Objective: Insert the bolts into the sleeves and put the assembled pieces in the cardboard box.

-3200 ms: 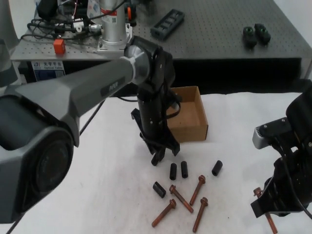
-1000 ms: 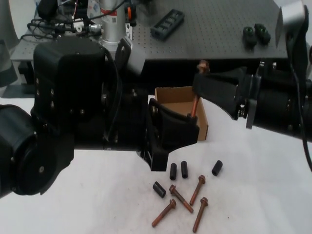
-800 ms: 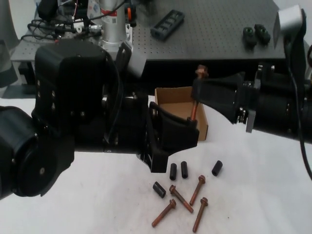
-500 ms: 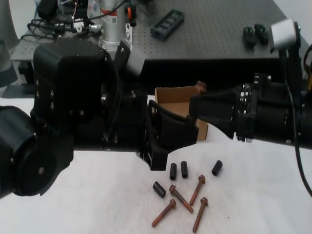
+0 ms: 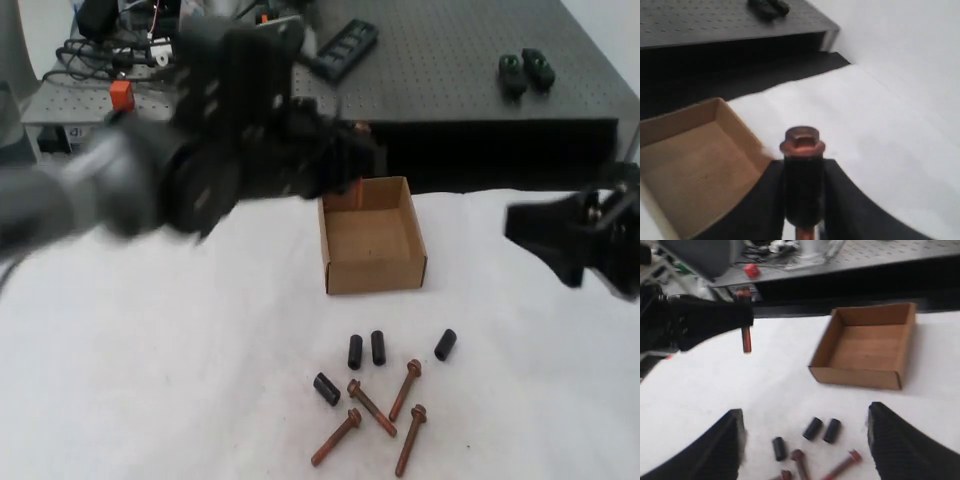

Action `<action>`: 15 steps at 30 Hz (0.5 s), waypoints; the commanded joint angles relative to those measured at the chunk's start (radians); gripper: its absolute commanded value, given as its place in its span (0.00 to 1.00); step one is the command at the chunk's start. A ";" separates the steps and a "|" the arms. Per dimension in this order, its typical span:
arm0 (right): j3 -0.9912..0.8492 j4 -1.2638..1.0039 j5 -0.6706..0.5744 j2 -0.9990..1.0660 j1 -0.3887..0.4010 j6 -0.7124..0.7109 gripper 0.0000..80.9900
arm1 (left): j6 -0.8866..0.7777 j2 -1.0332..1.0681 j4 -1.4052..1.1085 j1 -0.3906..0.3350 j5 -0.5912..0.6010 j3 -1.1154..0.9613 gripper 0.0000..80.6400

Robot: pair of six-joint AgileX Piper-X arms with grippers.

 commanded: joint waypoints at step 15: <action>-0.005 0.100 0.057 -0.006 -0.007 -0.011 0.63 | 0.187 0.955 1.019 0.028 -0.297 -1.314 0.01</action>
